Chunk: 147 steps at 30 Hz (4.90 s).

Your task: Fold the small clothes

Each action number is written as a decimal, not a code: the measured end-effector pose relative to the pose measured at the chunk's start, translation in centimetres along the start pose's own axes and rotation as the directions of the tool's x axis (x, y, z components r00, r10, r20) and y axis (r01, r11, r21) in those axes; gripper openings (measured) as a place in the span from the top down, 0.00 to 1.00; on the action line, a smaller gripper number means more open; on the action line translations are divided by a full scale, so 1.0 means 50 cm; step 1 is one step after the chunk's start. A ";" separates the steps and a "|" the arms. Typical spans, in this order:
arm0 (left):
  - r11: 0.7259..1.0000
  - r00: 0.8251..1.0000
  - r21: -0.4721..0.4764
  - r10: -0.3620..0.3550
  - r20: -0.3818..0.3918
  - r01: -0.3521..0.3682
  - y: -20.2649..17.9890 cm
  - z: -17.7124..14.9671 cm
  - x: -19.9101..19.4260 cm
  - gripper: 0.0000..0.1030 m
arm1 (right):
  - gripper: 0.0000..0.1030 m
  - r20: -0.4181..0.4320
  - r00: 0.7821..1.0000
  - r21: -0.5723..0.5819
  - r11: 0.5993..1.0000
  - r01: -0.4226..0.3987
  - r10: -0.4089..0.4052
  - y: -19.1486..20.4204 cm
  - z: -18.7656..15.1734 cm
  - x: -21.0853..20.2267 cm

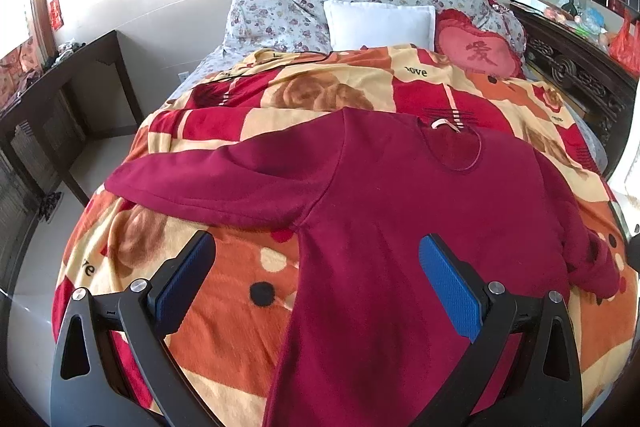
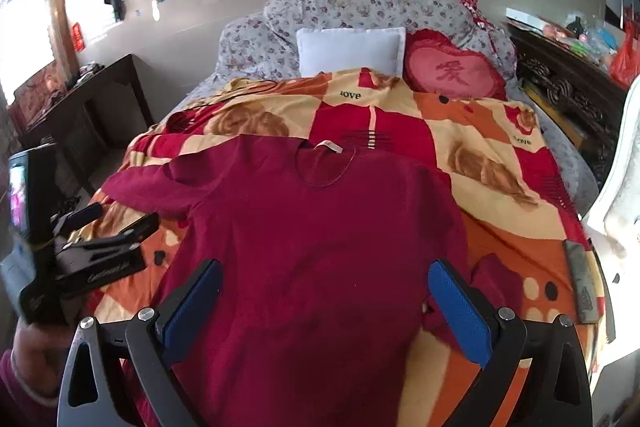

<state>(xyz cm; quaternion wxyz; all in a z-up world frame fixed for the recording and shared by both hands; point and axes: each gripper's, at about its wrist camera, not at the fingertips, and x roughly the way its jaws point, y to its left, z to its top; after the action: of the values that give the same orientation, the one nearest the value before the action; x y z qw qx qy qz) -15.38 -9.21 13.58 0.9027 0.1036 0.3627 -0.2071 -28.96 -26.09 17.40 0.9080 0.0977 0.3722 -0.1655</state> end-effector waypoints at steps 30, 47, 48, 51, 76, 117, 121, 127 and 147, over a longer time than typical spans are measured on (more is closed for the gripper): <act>0.999 0.998 -0.031 -0.030 -0.047 0.029 -0.006 0.013 0.065 0.01 | 0.01 -0.053 0.996 0.064 0.995 0.072 -0.069 0.004 0.015 0.156; 0.999 0.998 -0.041 -0.023 -0.062 0.020 -0.011 0.010 0.089 0.01 | 0.01 -0.079 0.995 0.089 0.994 0.070 -0.063 0.010 0.012 0.194; 0.999 0.998 -0.042 -0.023 -0.063 0.020 -0.012 0.011 0.089 0.01 | 0.01 -0.081 0.995 0.089 0.994 0.070 -0.062 0.010 0.012 0.196; 0.999 0.997 -0.045 -0.022 -0.068 0.019 -0.010 0.010 0.095 0.01 | 0.01 -0.085 0.994 0.087 0.994 0.070 -0.063 0.012 0.011 0.200; 0.996 0.994 -0.084 -0.014 -0.107 0.005 0.019 0.004 0.135 0.01 | 0.01 -0.121 0.992 0.061 0.997 0.052 -0.044 0.046 0.008 0.248; 0.688 0.974 -0.704 0.020 -0.225 -0.176 0.703 0.045 0.403 0.29 | 0.01 -0.231 0.972 -0.040 0.998 -0.041 0.030 0.164 0.024 0.355; 0.733 0.968 -0.647 0.067 -0.240 -0.211 0.695 0.052 0.429 0.55 | 0.01 -0.242 0.970 -0.053 0.997 -0.054 0.040 0.171 0.022 0.360; 0.749 0.980 -0.642 0.050 -0.194 -0.165 0.689 0.063 0.397 0.93 | 0.01 -0.236 0.971 -0.028 0.999 -0.045 0.038 0.152 0.023 0.356; 0.878 0.955 -0.385 -0.293 0.035 0.284 0.246 0.203 0.223 0.94 | 0.01 -0.190 0.982 0.144 0.990 0.008 0.020 -0.005 0.018 0.285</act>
<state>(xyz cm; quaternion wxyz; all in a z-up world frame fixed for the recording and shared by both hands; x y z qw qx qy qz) 3.62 -5.00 13.52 0.8598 -0.1290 0.4187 -0.2624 -18.96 -29.83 7.90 0.8592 0.1794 0.4444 -0.1790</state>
